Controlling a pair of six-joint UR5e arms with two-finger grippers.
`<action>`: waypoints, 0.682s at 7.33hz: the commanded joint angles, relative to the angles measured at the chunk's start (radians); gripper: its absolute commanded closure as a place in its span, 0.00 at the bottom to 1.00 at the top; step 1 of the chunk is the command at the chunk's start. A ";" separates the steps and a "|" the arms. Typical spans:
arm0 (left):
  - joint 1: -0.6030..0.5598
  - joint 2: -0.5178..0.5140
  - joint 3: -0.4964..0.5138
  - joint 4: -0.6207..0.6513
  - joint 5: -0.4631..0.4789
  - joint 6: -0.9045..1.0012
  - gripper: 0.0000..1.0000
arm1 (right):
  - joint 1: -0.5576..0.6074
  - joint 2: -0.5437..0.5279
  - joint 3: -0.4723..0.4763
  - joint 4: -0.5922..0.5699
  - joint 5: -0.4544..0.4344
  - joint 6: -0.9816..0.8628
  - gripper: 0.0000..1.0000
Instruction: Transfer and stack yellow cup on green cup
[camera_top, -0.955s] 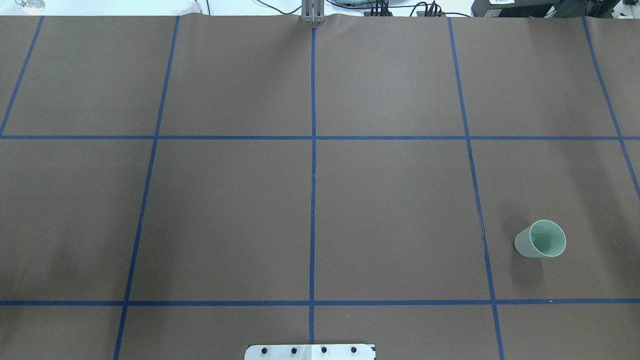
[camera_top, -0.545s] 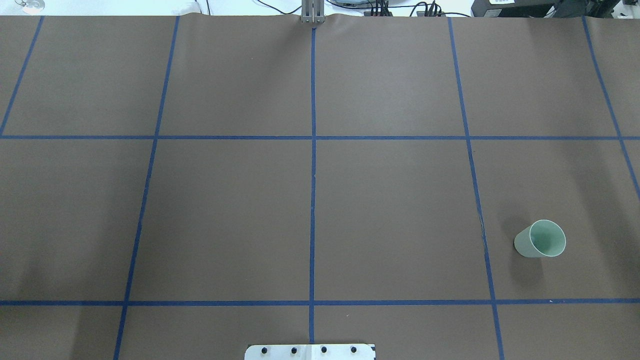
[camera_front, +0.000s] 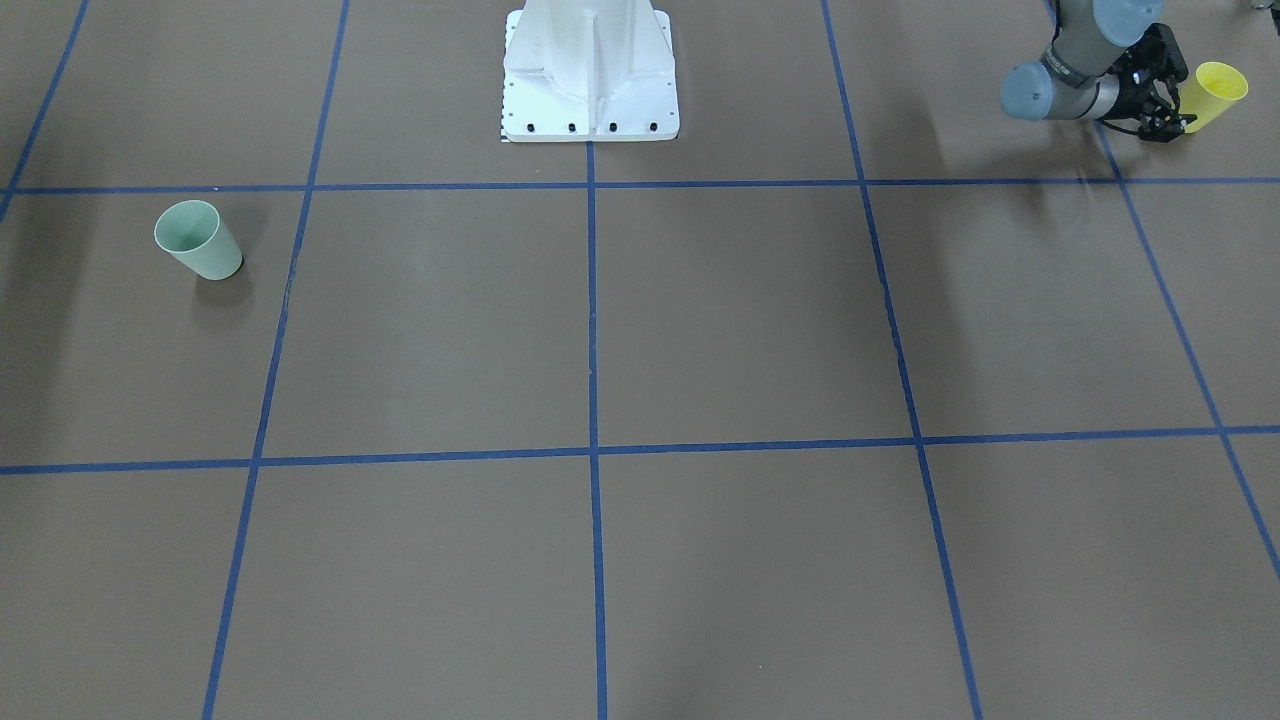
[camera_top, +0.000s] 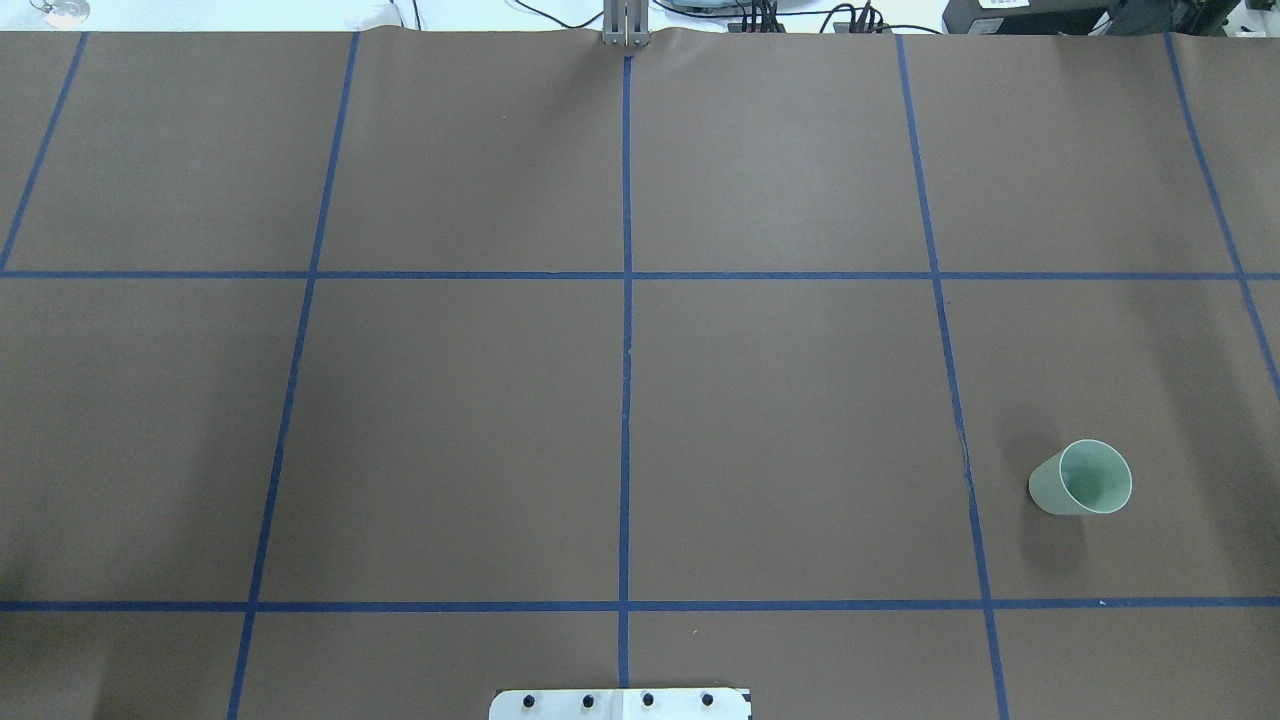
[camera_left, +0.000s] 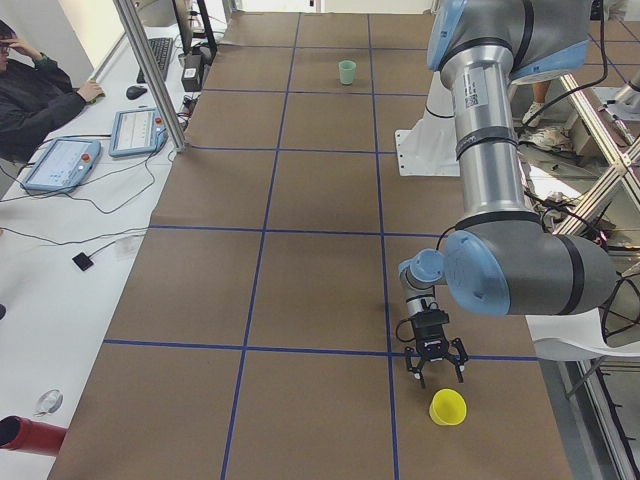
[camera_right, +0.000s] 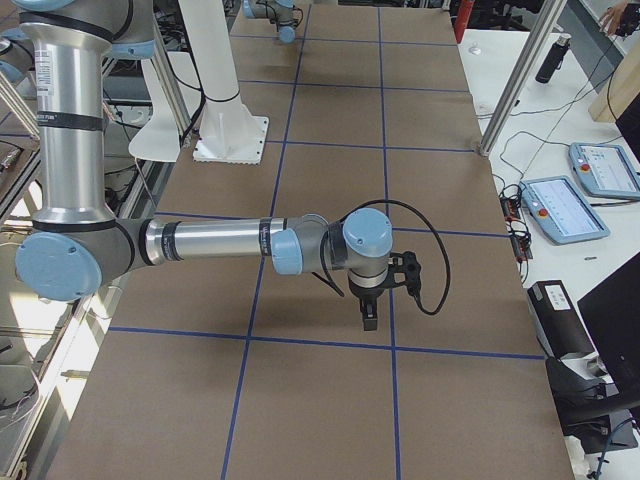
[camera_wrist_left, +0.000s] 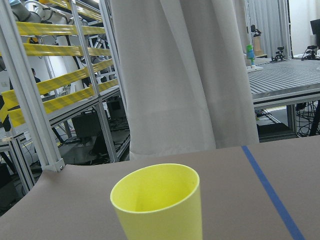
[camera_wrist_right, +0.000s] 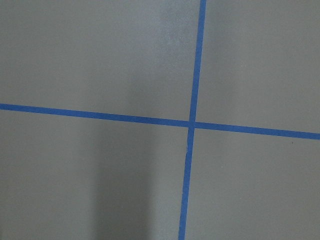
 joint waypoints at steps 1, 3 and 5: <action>0.010 -0.002 0.055 -0.016 -0.005 -0.008 0.00 | 0.000 -0.001 -0.002 0.001 -0.001 0.000 0.01; 0.022 -0.003 0.107 -0.074 0.001 -0.008 0.00 | 0.000 -0.001 -0.015 0.001 0.004 0.005 0.01; 0.028 -0.006 0.162 -0.088 0.000 -0.008 0.00 | 0.000 -0.001 -0.015 0.000 0.005 0.005 0.01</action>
